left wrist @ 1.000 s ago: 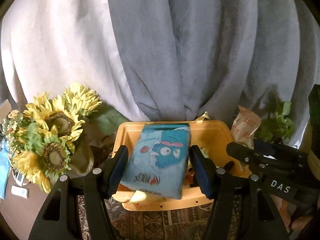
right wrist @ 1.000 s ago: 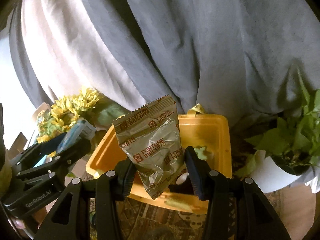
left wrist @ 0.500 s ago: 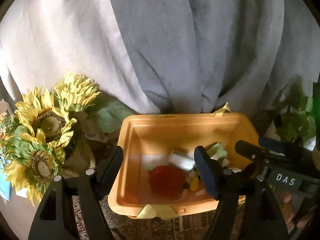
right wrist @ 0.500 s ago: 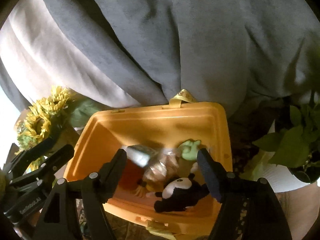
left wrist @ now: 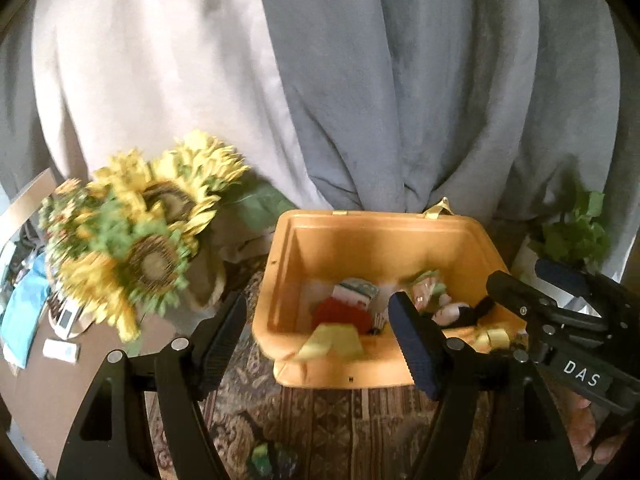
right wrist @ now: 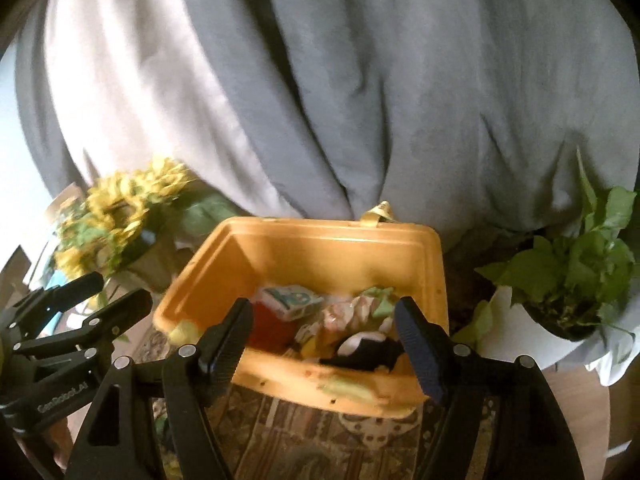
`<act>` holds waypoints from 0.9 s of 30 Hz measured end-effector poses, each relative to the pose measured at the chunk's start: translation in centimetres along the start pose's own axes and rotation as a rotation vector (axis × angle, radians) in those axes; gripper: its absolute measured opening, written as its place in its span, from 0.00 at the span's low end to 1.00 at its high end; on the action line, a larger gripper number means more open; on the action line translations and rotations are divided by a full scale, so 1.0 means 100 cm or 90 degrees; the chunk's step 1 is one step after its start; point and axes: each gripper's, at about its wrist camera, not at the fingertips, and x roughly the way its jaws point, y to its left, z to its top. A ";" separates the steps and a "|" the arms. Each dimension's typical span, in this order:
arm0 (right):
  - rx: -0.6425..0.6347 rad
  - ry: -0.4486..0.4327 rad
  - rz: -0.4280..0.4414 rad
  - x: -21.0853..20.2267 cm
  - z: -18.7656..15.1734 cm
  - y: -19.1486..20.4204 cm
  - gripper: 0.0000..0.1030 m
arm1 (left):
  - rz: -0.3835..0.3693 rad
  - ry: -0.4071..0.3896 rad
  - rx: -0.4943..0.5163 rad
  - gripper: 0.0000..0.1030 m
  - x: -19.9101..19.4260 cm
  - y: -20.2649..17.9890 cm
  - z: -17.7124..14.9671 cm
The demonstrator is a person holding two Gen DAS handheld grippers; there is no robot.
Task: Organize soft objects
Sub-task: 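Open both tools to drop the box and packet into the crate, then withdraw both tools and lower them toward the green ball and yellow cable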
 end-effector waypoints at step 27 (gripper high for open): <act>-0.078 0.014 0.108 -0.074 -0.113 0.080 0.71 | 0.086 0.016 -0.045 0.72 -0.097 0.052 -0.131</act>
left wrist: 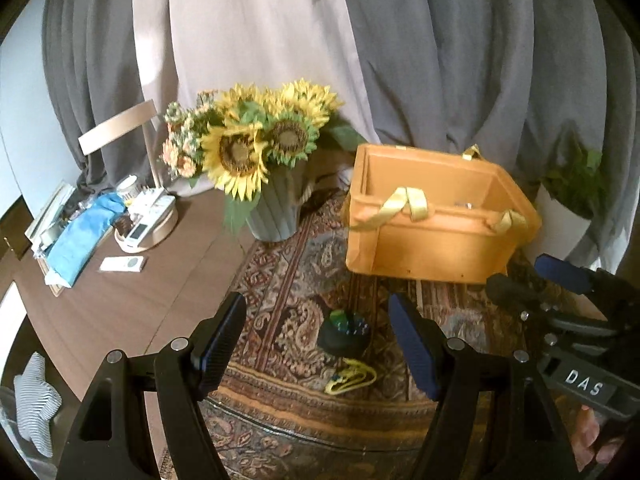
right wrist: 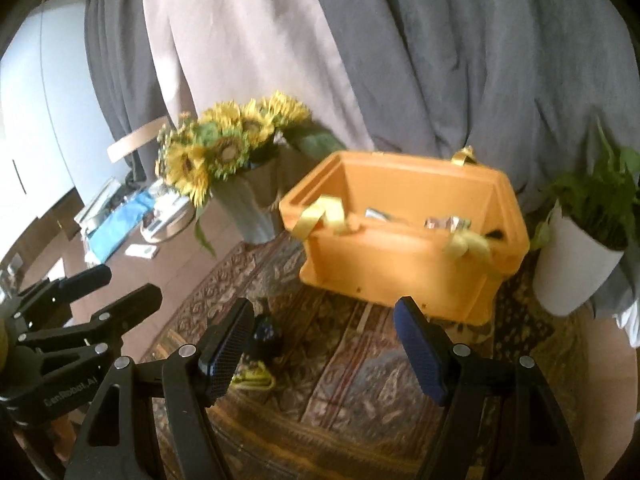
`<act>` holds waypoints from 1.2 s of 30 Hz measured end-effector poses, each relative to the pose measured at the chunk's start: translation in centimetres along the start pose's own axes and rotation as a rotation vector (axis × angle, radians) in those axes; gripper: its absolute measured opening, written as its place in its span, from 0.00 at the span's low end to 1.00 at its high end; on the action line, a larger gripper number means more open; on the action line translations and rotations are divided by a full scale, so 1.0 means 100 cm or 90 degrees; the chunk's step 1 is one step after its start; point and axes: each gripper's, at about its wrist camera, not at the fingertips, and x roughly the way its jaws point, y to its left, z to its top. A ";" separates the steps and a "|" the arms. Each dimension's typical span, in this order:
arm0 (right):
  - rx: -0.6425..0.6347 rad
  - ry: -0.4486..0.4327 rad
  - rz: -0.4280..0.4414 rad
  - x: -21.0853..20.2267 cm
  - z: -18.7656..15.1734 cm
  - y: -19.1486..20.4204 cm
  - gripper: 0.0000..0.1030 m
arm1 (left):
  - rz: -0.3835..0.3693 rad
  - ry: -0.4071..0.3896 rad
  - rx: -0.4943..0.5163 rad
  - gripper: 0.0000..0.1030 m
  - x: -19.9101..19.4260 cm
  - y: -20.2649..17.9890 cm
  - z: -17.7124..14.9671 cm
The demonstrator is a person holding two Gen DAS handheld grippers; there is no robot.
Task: Organize soft objects
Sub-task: 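Withdraw both tools and lower them toward the green ball and yellow cable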
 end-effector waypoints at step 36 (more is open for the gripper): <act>0.312 0.224 -0.218 0.129 -0.094 0.100 0.71 | -0.467 0.174 0.537 0.72 0.167 0.035 -0.016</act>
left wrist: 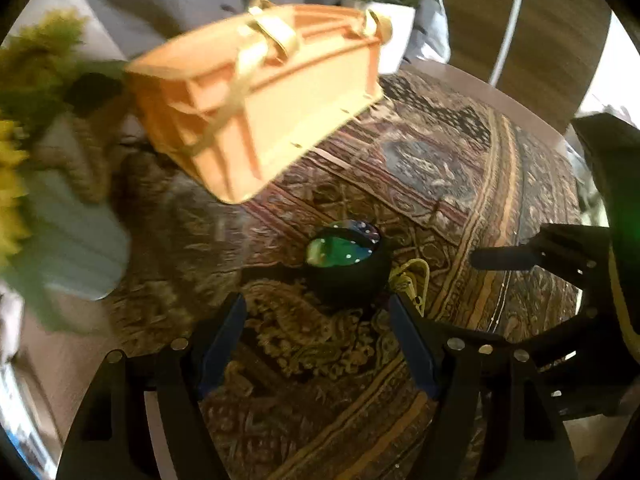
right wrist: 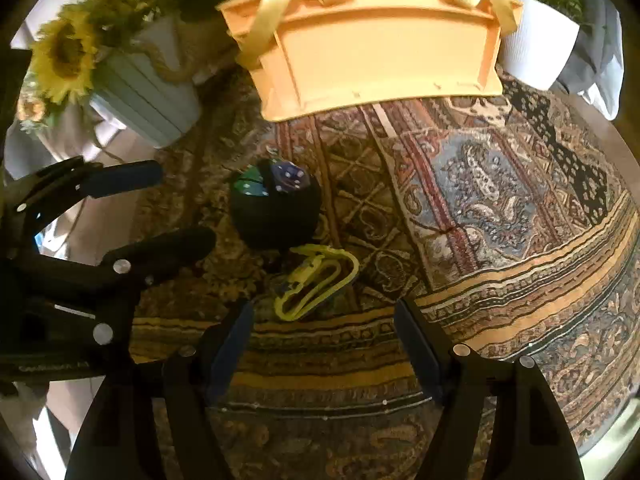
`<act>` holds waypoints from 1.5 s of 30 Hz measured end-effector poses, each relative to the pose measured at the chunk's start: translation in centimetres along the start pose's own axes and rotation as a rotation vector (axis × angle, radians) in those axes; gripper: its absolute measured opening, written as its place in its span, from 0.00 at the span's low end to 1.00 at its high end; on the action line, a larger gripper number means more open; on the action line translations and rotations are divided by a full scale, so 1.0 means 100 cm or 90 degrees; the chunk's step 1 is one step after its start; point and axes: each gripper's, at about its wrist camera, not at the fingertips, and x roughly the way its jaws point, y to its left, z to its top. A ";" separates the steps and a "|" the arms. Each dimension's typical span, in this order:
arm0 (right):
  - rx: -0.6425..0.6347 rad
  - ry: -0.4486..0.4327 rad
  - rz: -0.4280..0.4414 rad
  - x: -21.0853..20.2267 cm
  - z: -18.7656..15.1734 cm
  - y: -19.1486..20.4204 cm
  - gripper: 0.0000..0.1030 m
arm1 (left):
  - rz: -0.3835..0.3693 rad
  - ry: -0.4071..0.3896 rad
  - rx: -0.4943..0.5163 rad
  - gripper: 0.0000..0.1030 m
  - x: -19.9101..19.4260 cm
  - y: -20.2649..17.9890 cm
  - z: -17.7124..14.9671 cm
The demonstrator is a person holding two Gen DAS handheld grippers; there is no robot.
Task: Organize soft objects
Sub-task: 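Withdraw both tools and lower them toward the green ball and yellow cable, then grasp the green polka-dot ball with the left tool while the right tool grasps the yellow cable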
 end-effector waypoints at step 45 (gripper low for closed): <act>-0.066 -0.024 0.027 0.029 0.003 -0.001 0.37 | 0.104 -0.025 -0.183 0.60 0.004 0.012 -0.034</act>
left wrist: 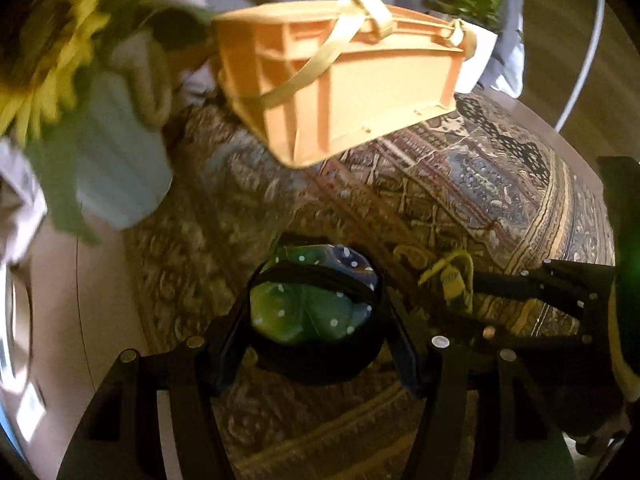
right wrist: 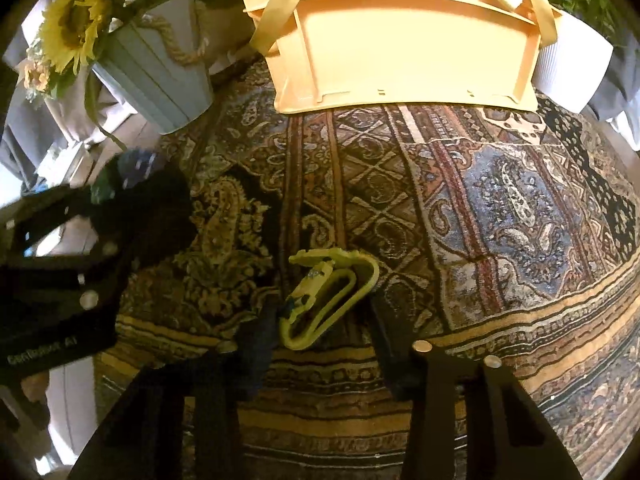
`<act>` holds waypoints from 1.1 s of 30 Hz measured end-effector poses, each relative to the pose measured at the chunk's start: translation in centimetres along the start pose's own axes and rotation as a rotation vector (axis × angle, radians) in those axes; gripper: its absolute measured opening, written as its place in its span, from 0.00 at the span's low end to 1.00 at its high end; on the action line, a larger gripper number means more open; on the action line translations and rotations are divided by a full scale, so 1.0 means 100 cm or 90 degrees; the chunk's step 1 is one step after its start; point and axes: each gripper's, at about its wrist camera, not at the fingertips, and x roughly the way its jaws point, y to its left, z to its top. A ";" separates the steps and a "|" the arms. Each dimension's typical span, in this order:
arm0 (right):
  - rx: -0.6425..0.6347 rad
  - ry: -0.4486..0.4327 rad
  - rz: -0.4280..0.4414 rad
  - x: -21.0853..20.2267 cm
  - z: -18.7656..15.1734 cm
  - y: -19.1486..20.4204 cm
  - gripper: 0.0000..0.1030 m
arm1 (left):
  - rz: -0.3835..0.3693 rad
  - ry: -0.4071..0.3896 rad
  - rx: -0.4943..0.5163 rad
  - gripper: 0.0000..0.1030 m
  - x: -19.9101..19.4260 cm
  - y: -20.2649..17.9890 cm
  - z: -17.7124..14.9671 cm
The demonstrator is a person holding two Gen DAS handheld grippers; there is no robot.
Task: Organize soft objects
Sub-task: 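Grasp the green polka-dot ball with the left tool while the right tool grasps the yellow cable, then lift the ball and yellow cable and carry both over the orange crate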
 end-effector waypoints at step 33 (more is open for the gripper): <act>-0.023 -0.088 0.020 -0.060 0.005 0.000 0.23 | 0.014 -0.055 -0.109 0.60 -0.041 -0.016 0.000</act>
